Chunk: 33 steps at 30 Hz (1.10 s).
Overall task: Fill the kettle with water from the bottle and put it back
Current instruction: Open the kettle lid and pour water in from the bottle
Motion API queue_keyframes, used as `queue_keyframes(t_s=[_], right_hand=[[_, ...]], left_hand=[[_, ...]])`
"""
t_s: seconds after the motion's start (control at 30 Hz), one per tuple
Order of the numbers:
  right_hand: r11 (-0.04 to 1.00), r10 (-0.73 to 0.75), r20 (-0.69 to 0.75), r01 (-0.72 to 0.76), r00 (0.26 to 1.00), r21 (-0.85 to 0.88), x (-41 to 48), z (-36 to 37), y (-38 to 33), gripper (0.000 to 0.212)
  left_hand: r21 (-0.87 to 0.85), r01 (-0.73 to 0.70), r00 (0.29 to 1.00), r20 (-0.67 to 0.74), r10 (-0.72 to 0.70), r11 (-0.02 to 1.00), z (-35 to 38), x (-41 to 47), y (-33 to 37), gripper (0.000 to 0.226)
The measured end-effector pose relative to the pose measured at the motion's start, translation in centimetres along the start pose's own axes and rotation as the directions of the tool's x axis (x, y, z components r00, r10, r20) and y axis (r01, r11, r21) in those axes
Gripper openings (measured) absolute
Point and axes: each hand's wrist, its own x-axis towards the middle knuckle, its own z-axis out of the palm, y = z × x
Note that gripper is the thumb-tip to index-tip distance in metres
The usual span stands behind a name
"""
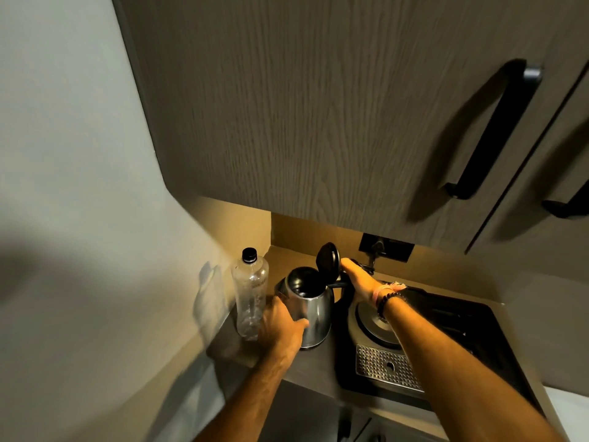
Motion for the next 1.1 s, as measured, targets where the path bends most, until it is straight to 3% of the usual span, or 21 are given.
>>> queue_keyframes(t_s=[0.07, 0.13, 0.2, 0.23, 0.3, 0.4, 0.57, 0.7, 0.87, 1.1], right_hand=[[0.999, 0.028, 0.013, -0.028, 1.0, -0.029, -0.5, -0.3, -0.4, 0.058], [0.994, 0.035, 0.008, -0.034, 0.999, -0.107, -0.8, -0.4, -0.5, 0.079], [0.988, 0.018, 0.008, -0.017, 1.0, -0.153, -1.4, -0.2, -0.7, 0.082], [0.985, 0.014, 0.01, -0.012, 1.0, -0.173, -1.5, -0.1, -0.7, 0.08], [0.975, 0.027, -0.011, -0.029, 1.0, -0.219, -1.5, 0.0, -0.7, 0.078], [0.957, 0.065, -0.035, -0.072, 0.997, -0.282, -1.4, 0.0, -0.9, 0.074], [0.954, 0.124, -0.049, -0.133, 0.991, -0.267, -1.3, 0.1, -0.9, 0.076], [0.95, 0.146, -0.056, -0.156, 0.988, -0.272, -1.3, 0.4, -0.8, 0.085], [0.946, 0.154, -0.072, -0.168, 0.985, -0.276, -1.6, 0.5, -0.9, 0.079], [0.908, 0.184, -0.099, -0.207, 0.978, -0.365, -1.5, 0.5, -0.9, 0.08]], left_hand=[[0.121, -0.169, 0.945, -0.263, 0.196, 0.978, -2.3, -1.0, 0.6, 0.008], [0.087, -0.33, 0.815, -0.477, 0.33, 0.94, -4.7, -0.9, 1.5, 0.007], [0.032, -0.408, 0.72, -0.604, 0.343, 0.912, -6.8, 0.5, 2.2, 0.012], [0.022, -0.399, 0.727, -0.602, 0.331, 0.917, -7.8, 1.4, 2.5, 0.021], [0.017, -0.364, 0.817, -0.475, 0.327, 0.931, -9.1, 3.0, 2.6, 0.039], [0.083, -0.384, 0.865, -0.316, 0.39, 0.92, -9.8, 4.6, 2.0, 0.042], [0.137, -0.391, 0.849, -0.329, 0.414, 0.91, -10.4, 5.1, 1.5, 0.034], [0.05, -0.349, 0.884, -0.314, 0.346, 0.936, -11.0, 5.5, 1.4, 0.039], [-0.088, -0.28, 0.927, -0.283, 0.245, 0.956, -11.6, 6.1, 1.5, 0.058], [-0.16, -0.241, 0.941, -0.279, 0.19, 0.957, -11.8, 6.7, 2.4, 0.051]])
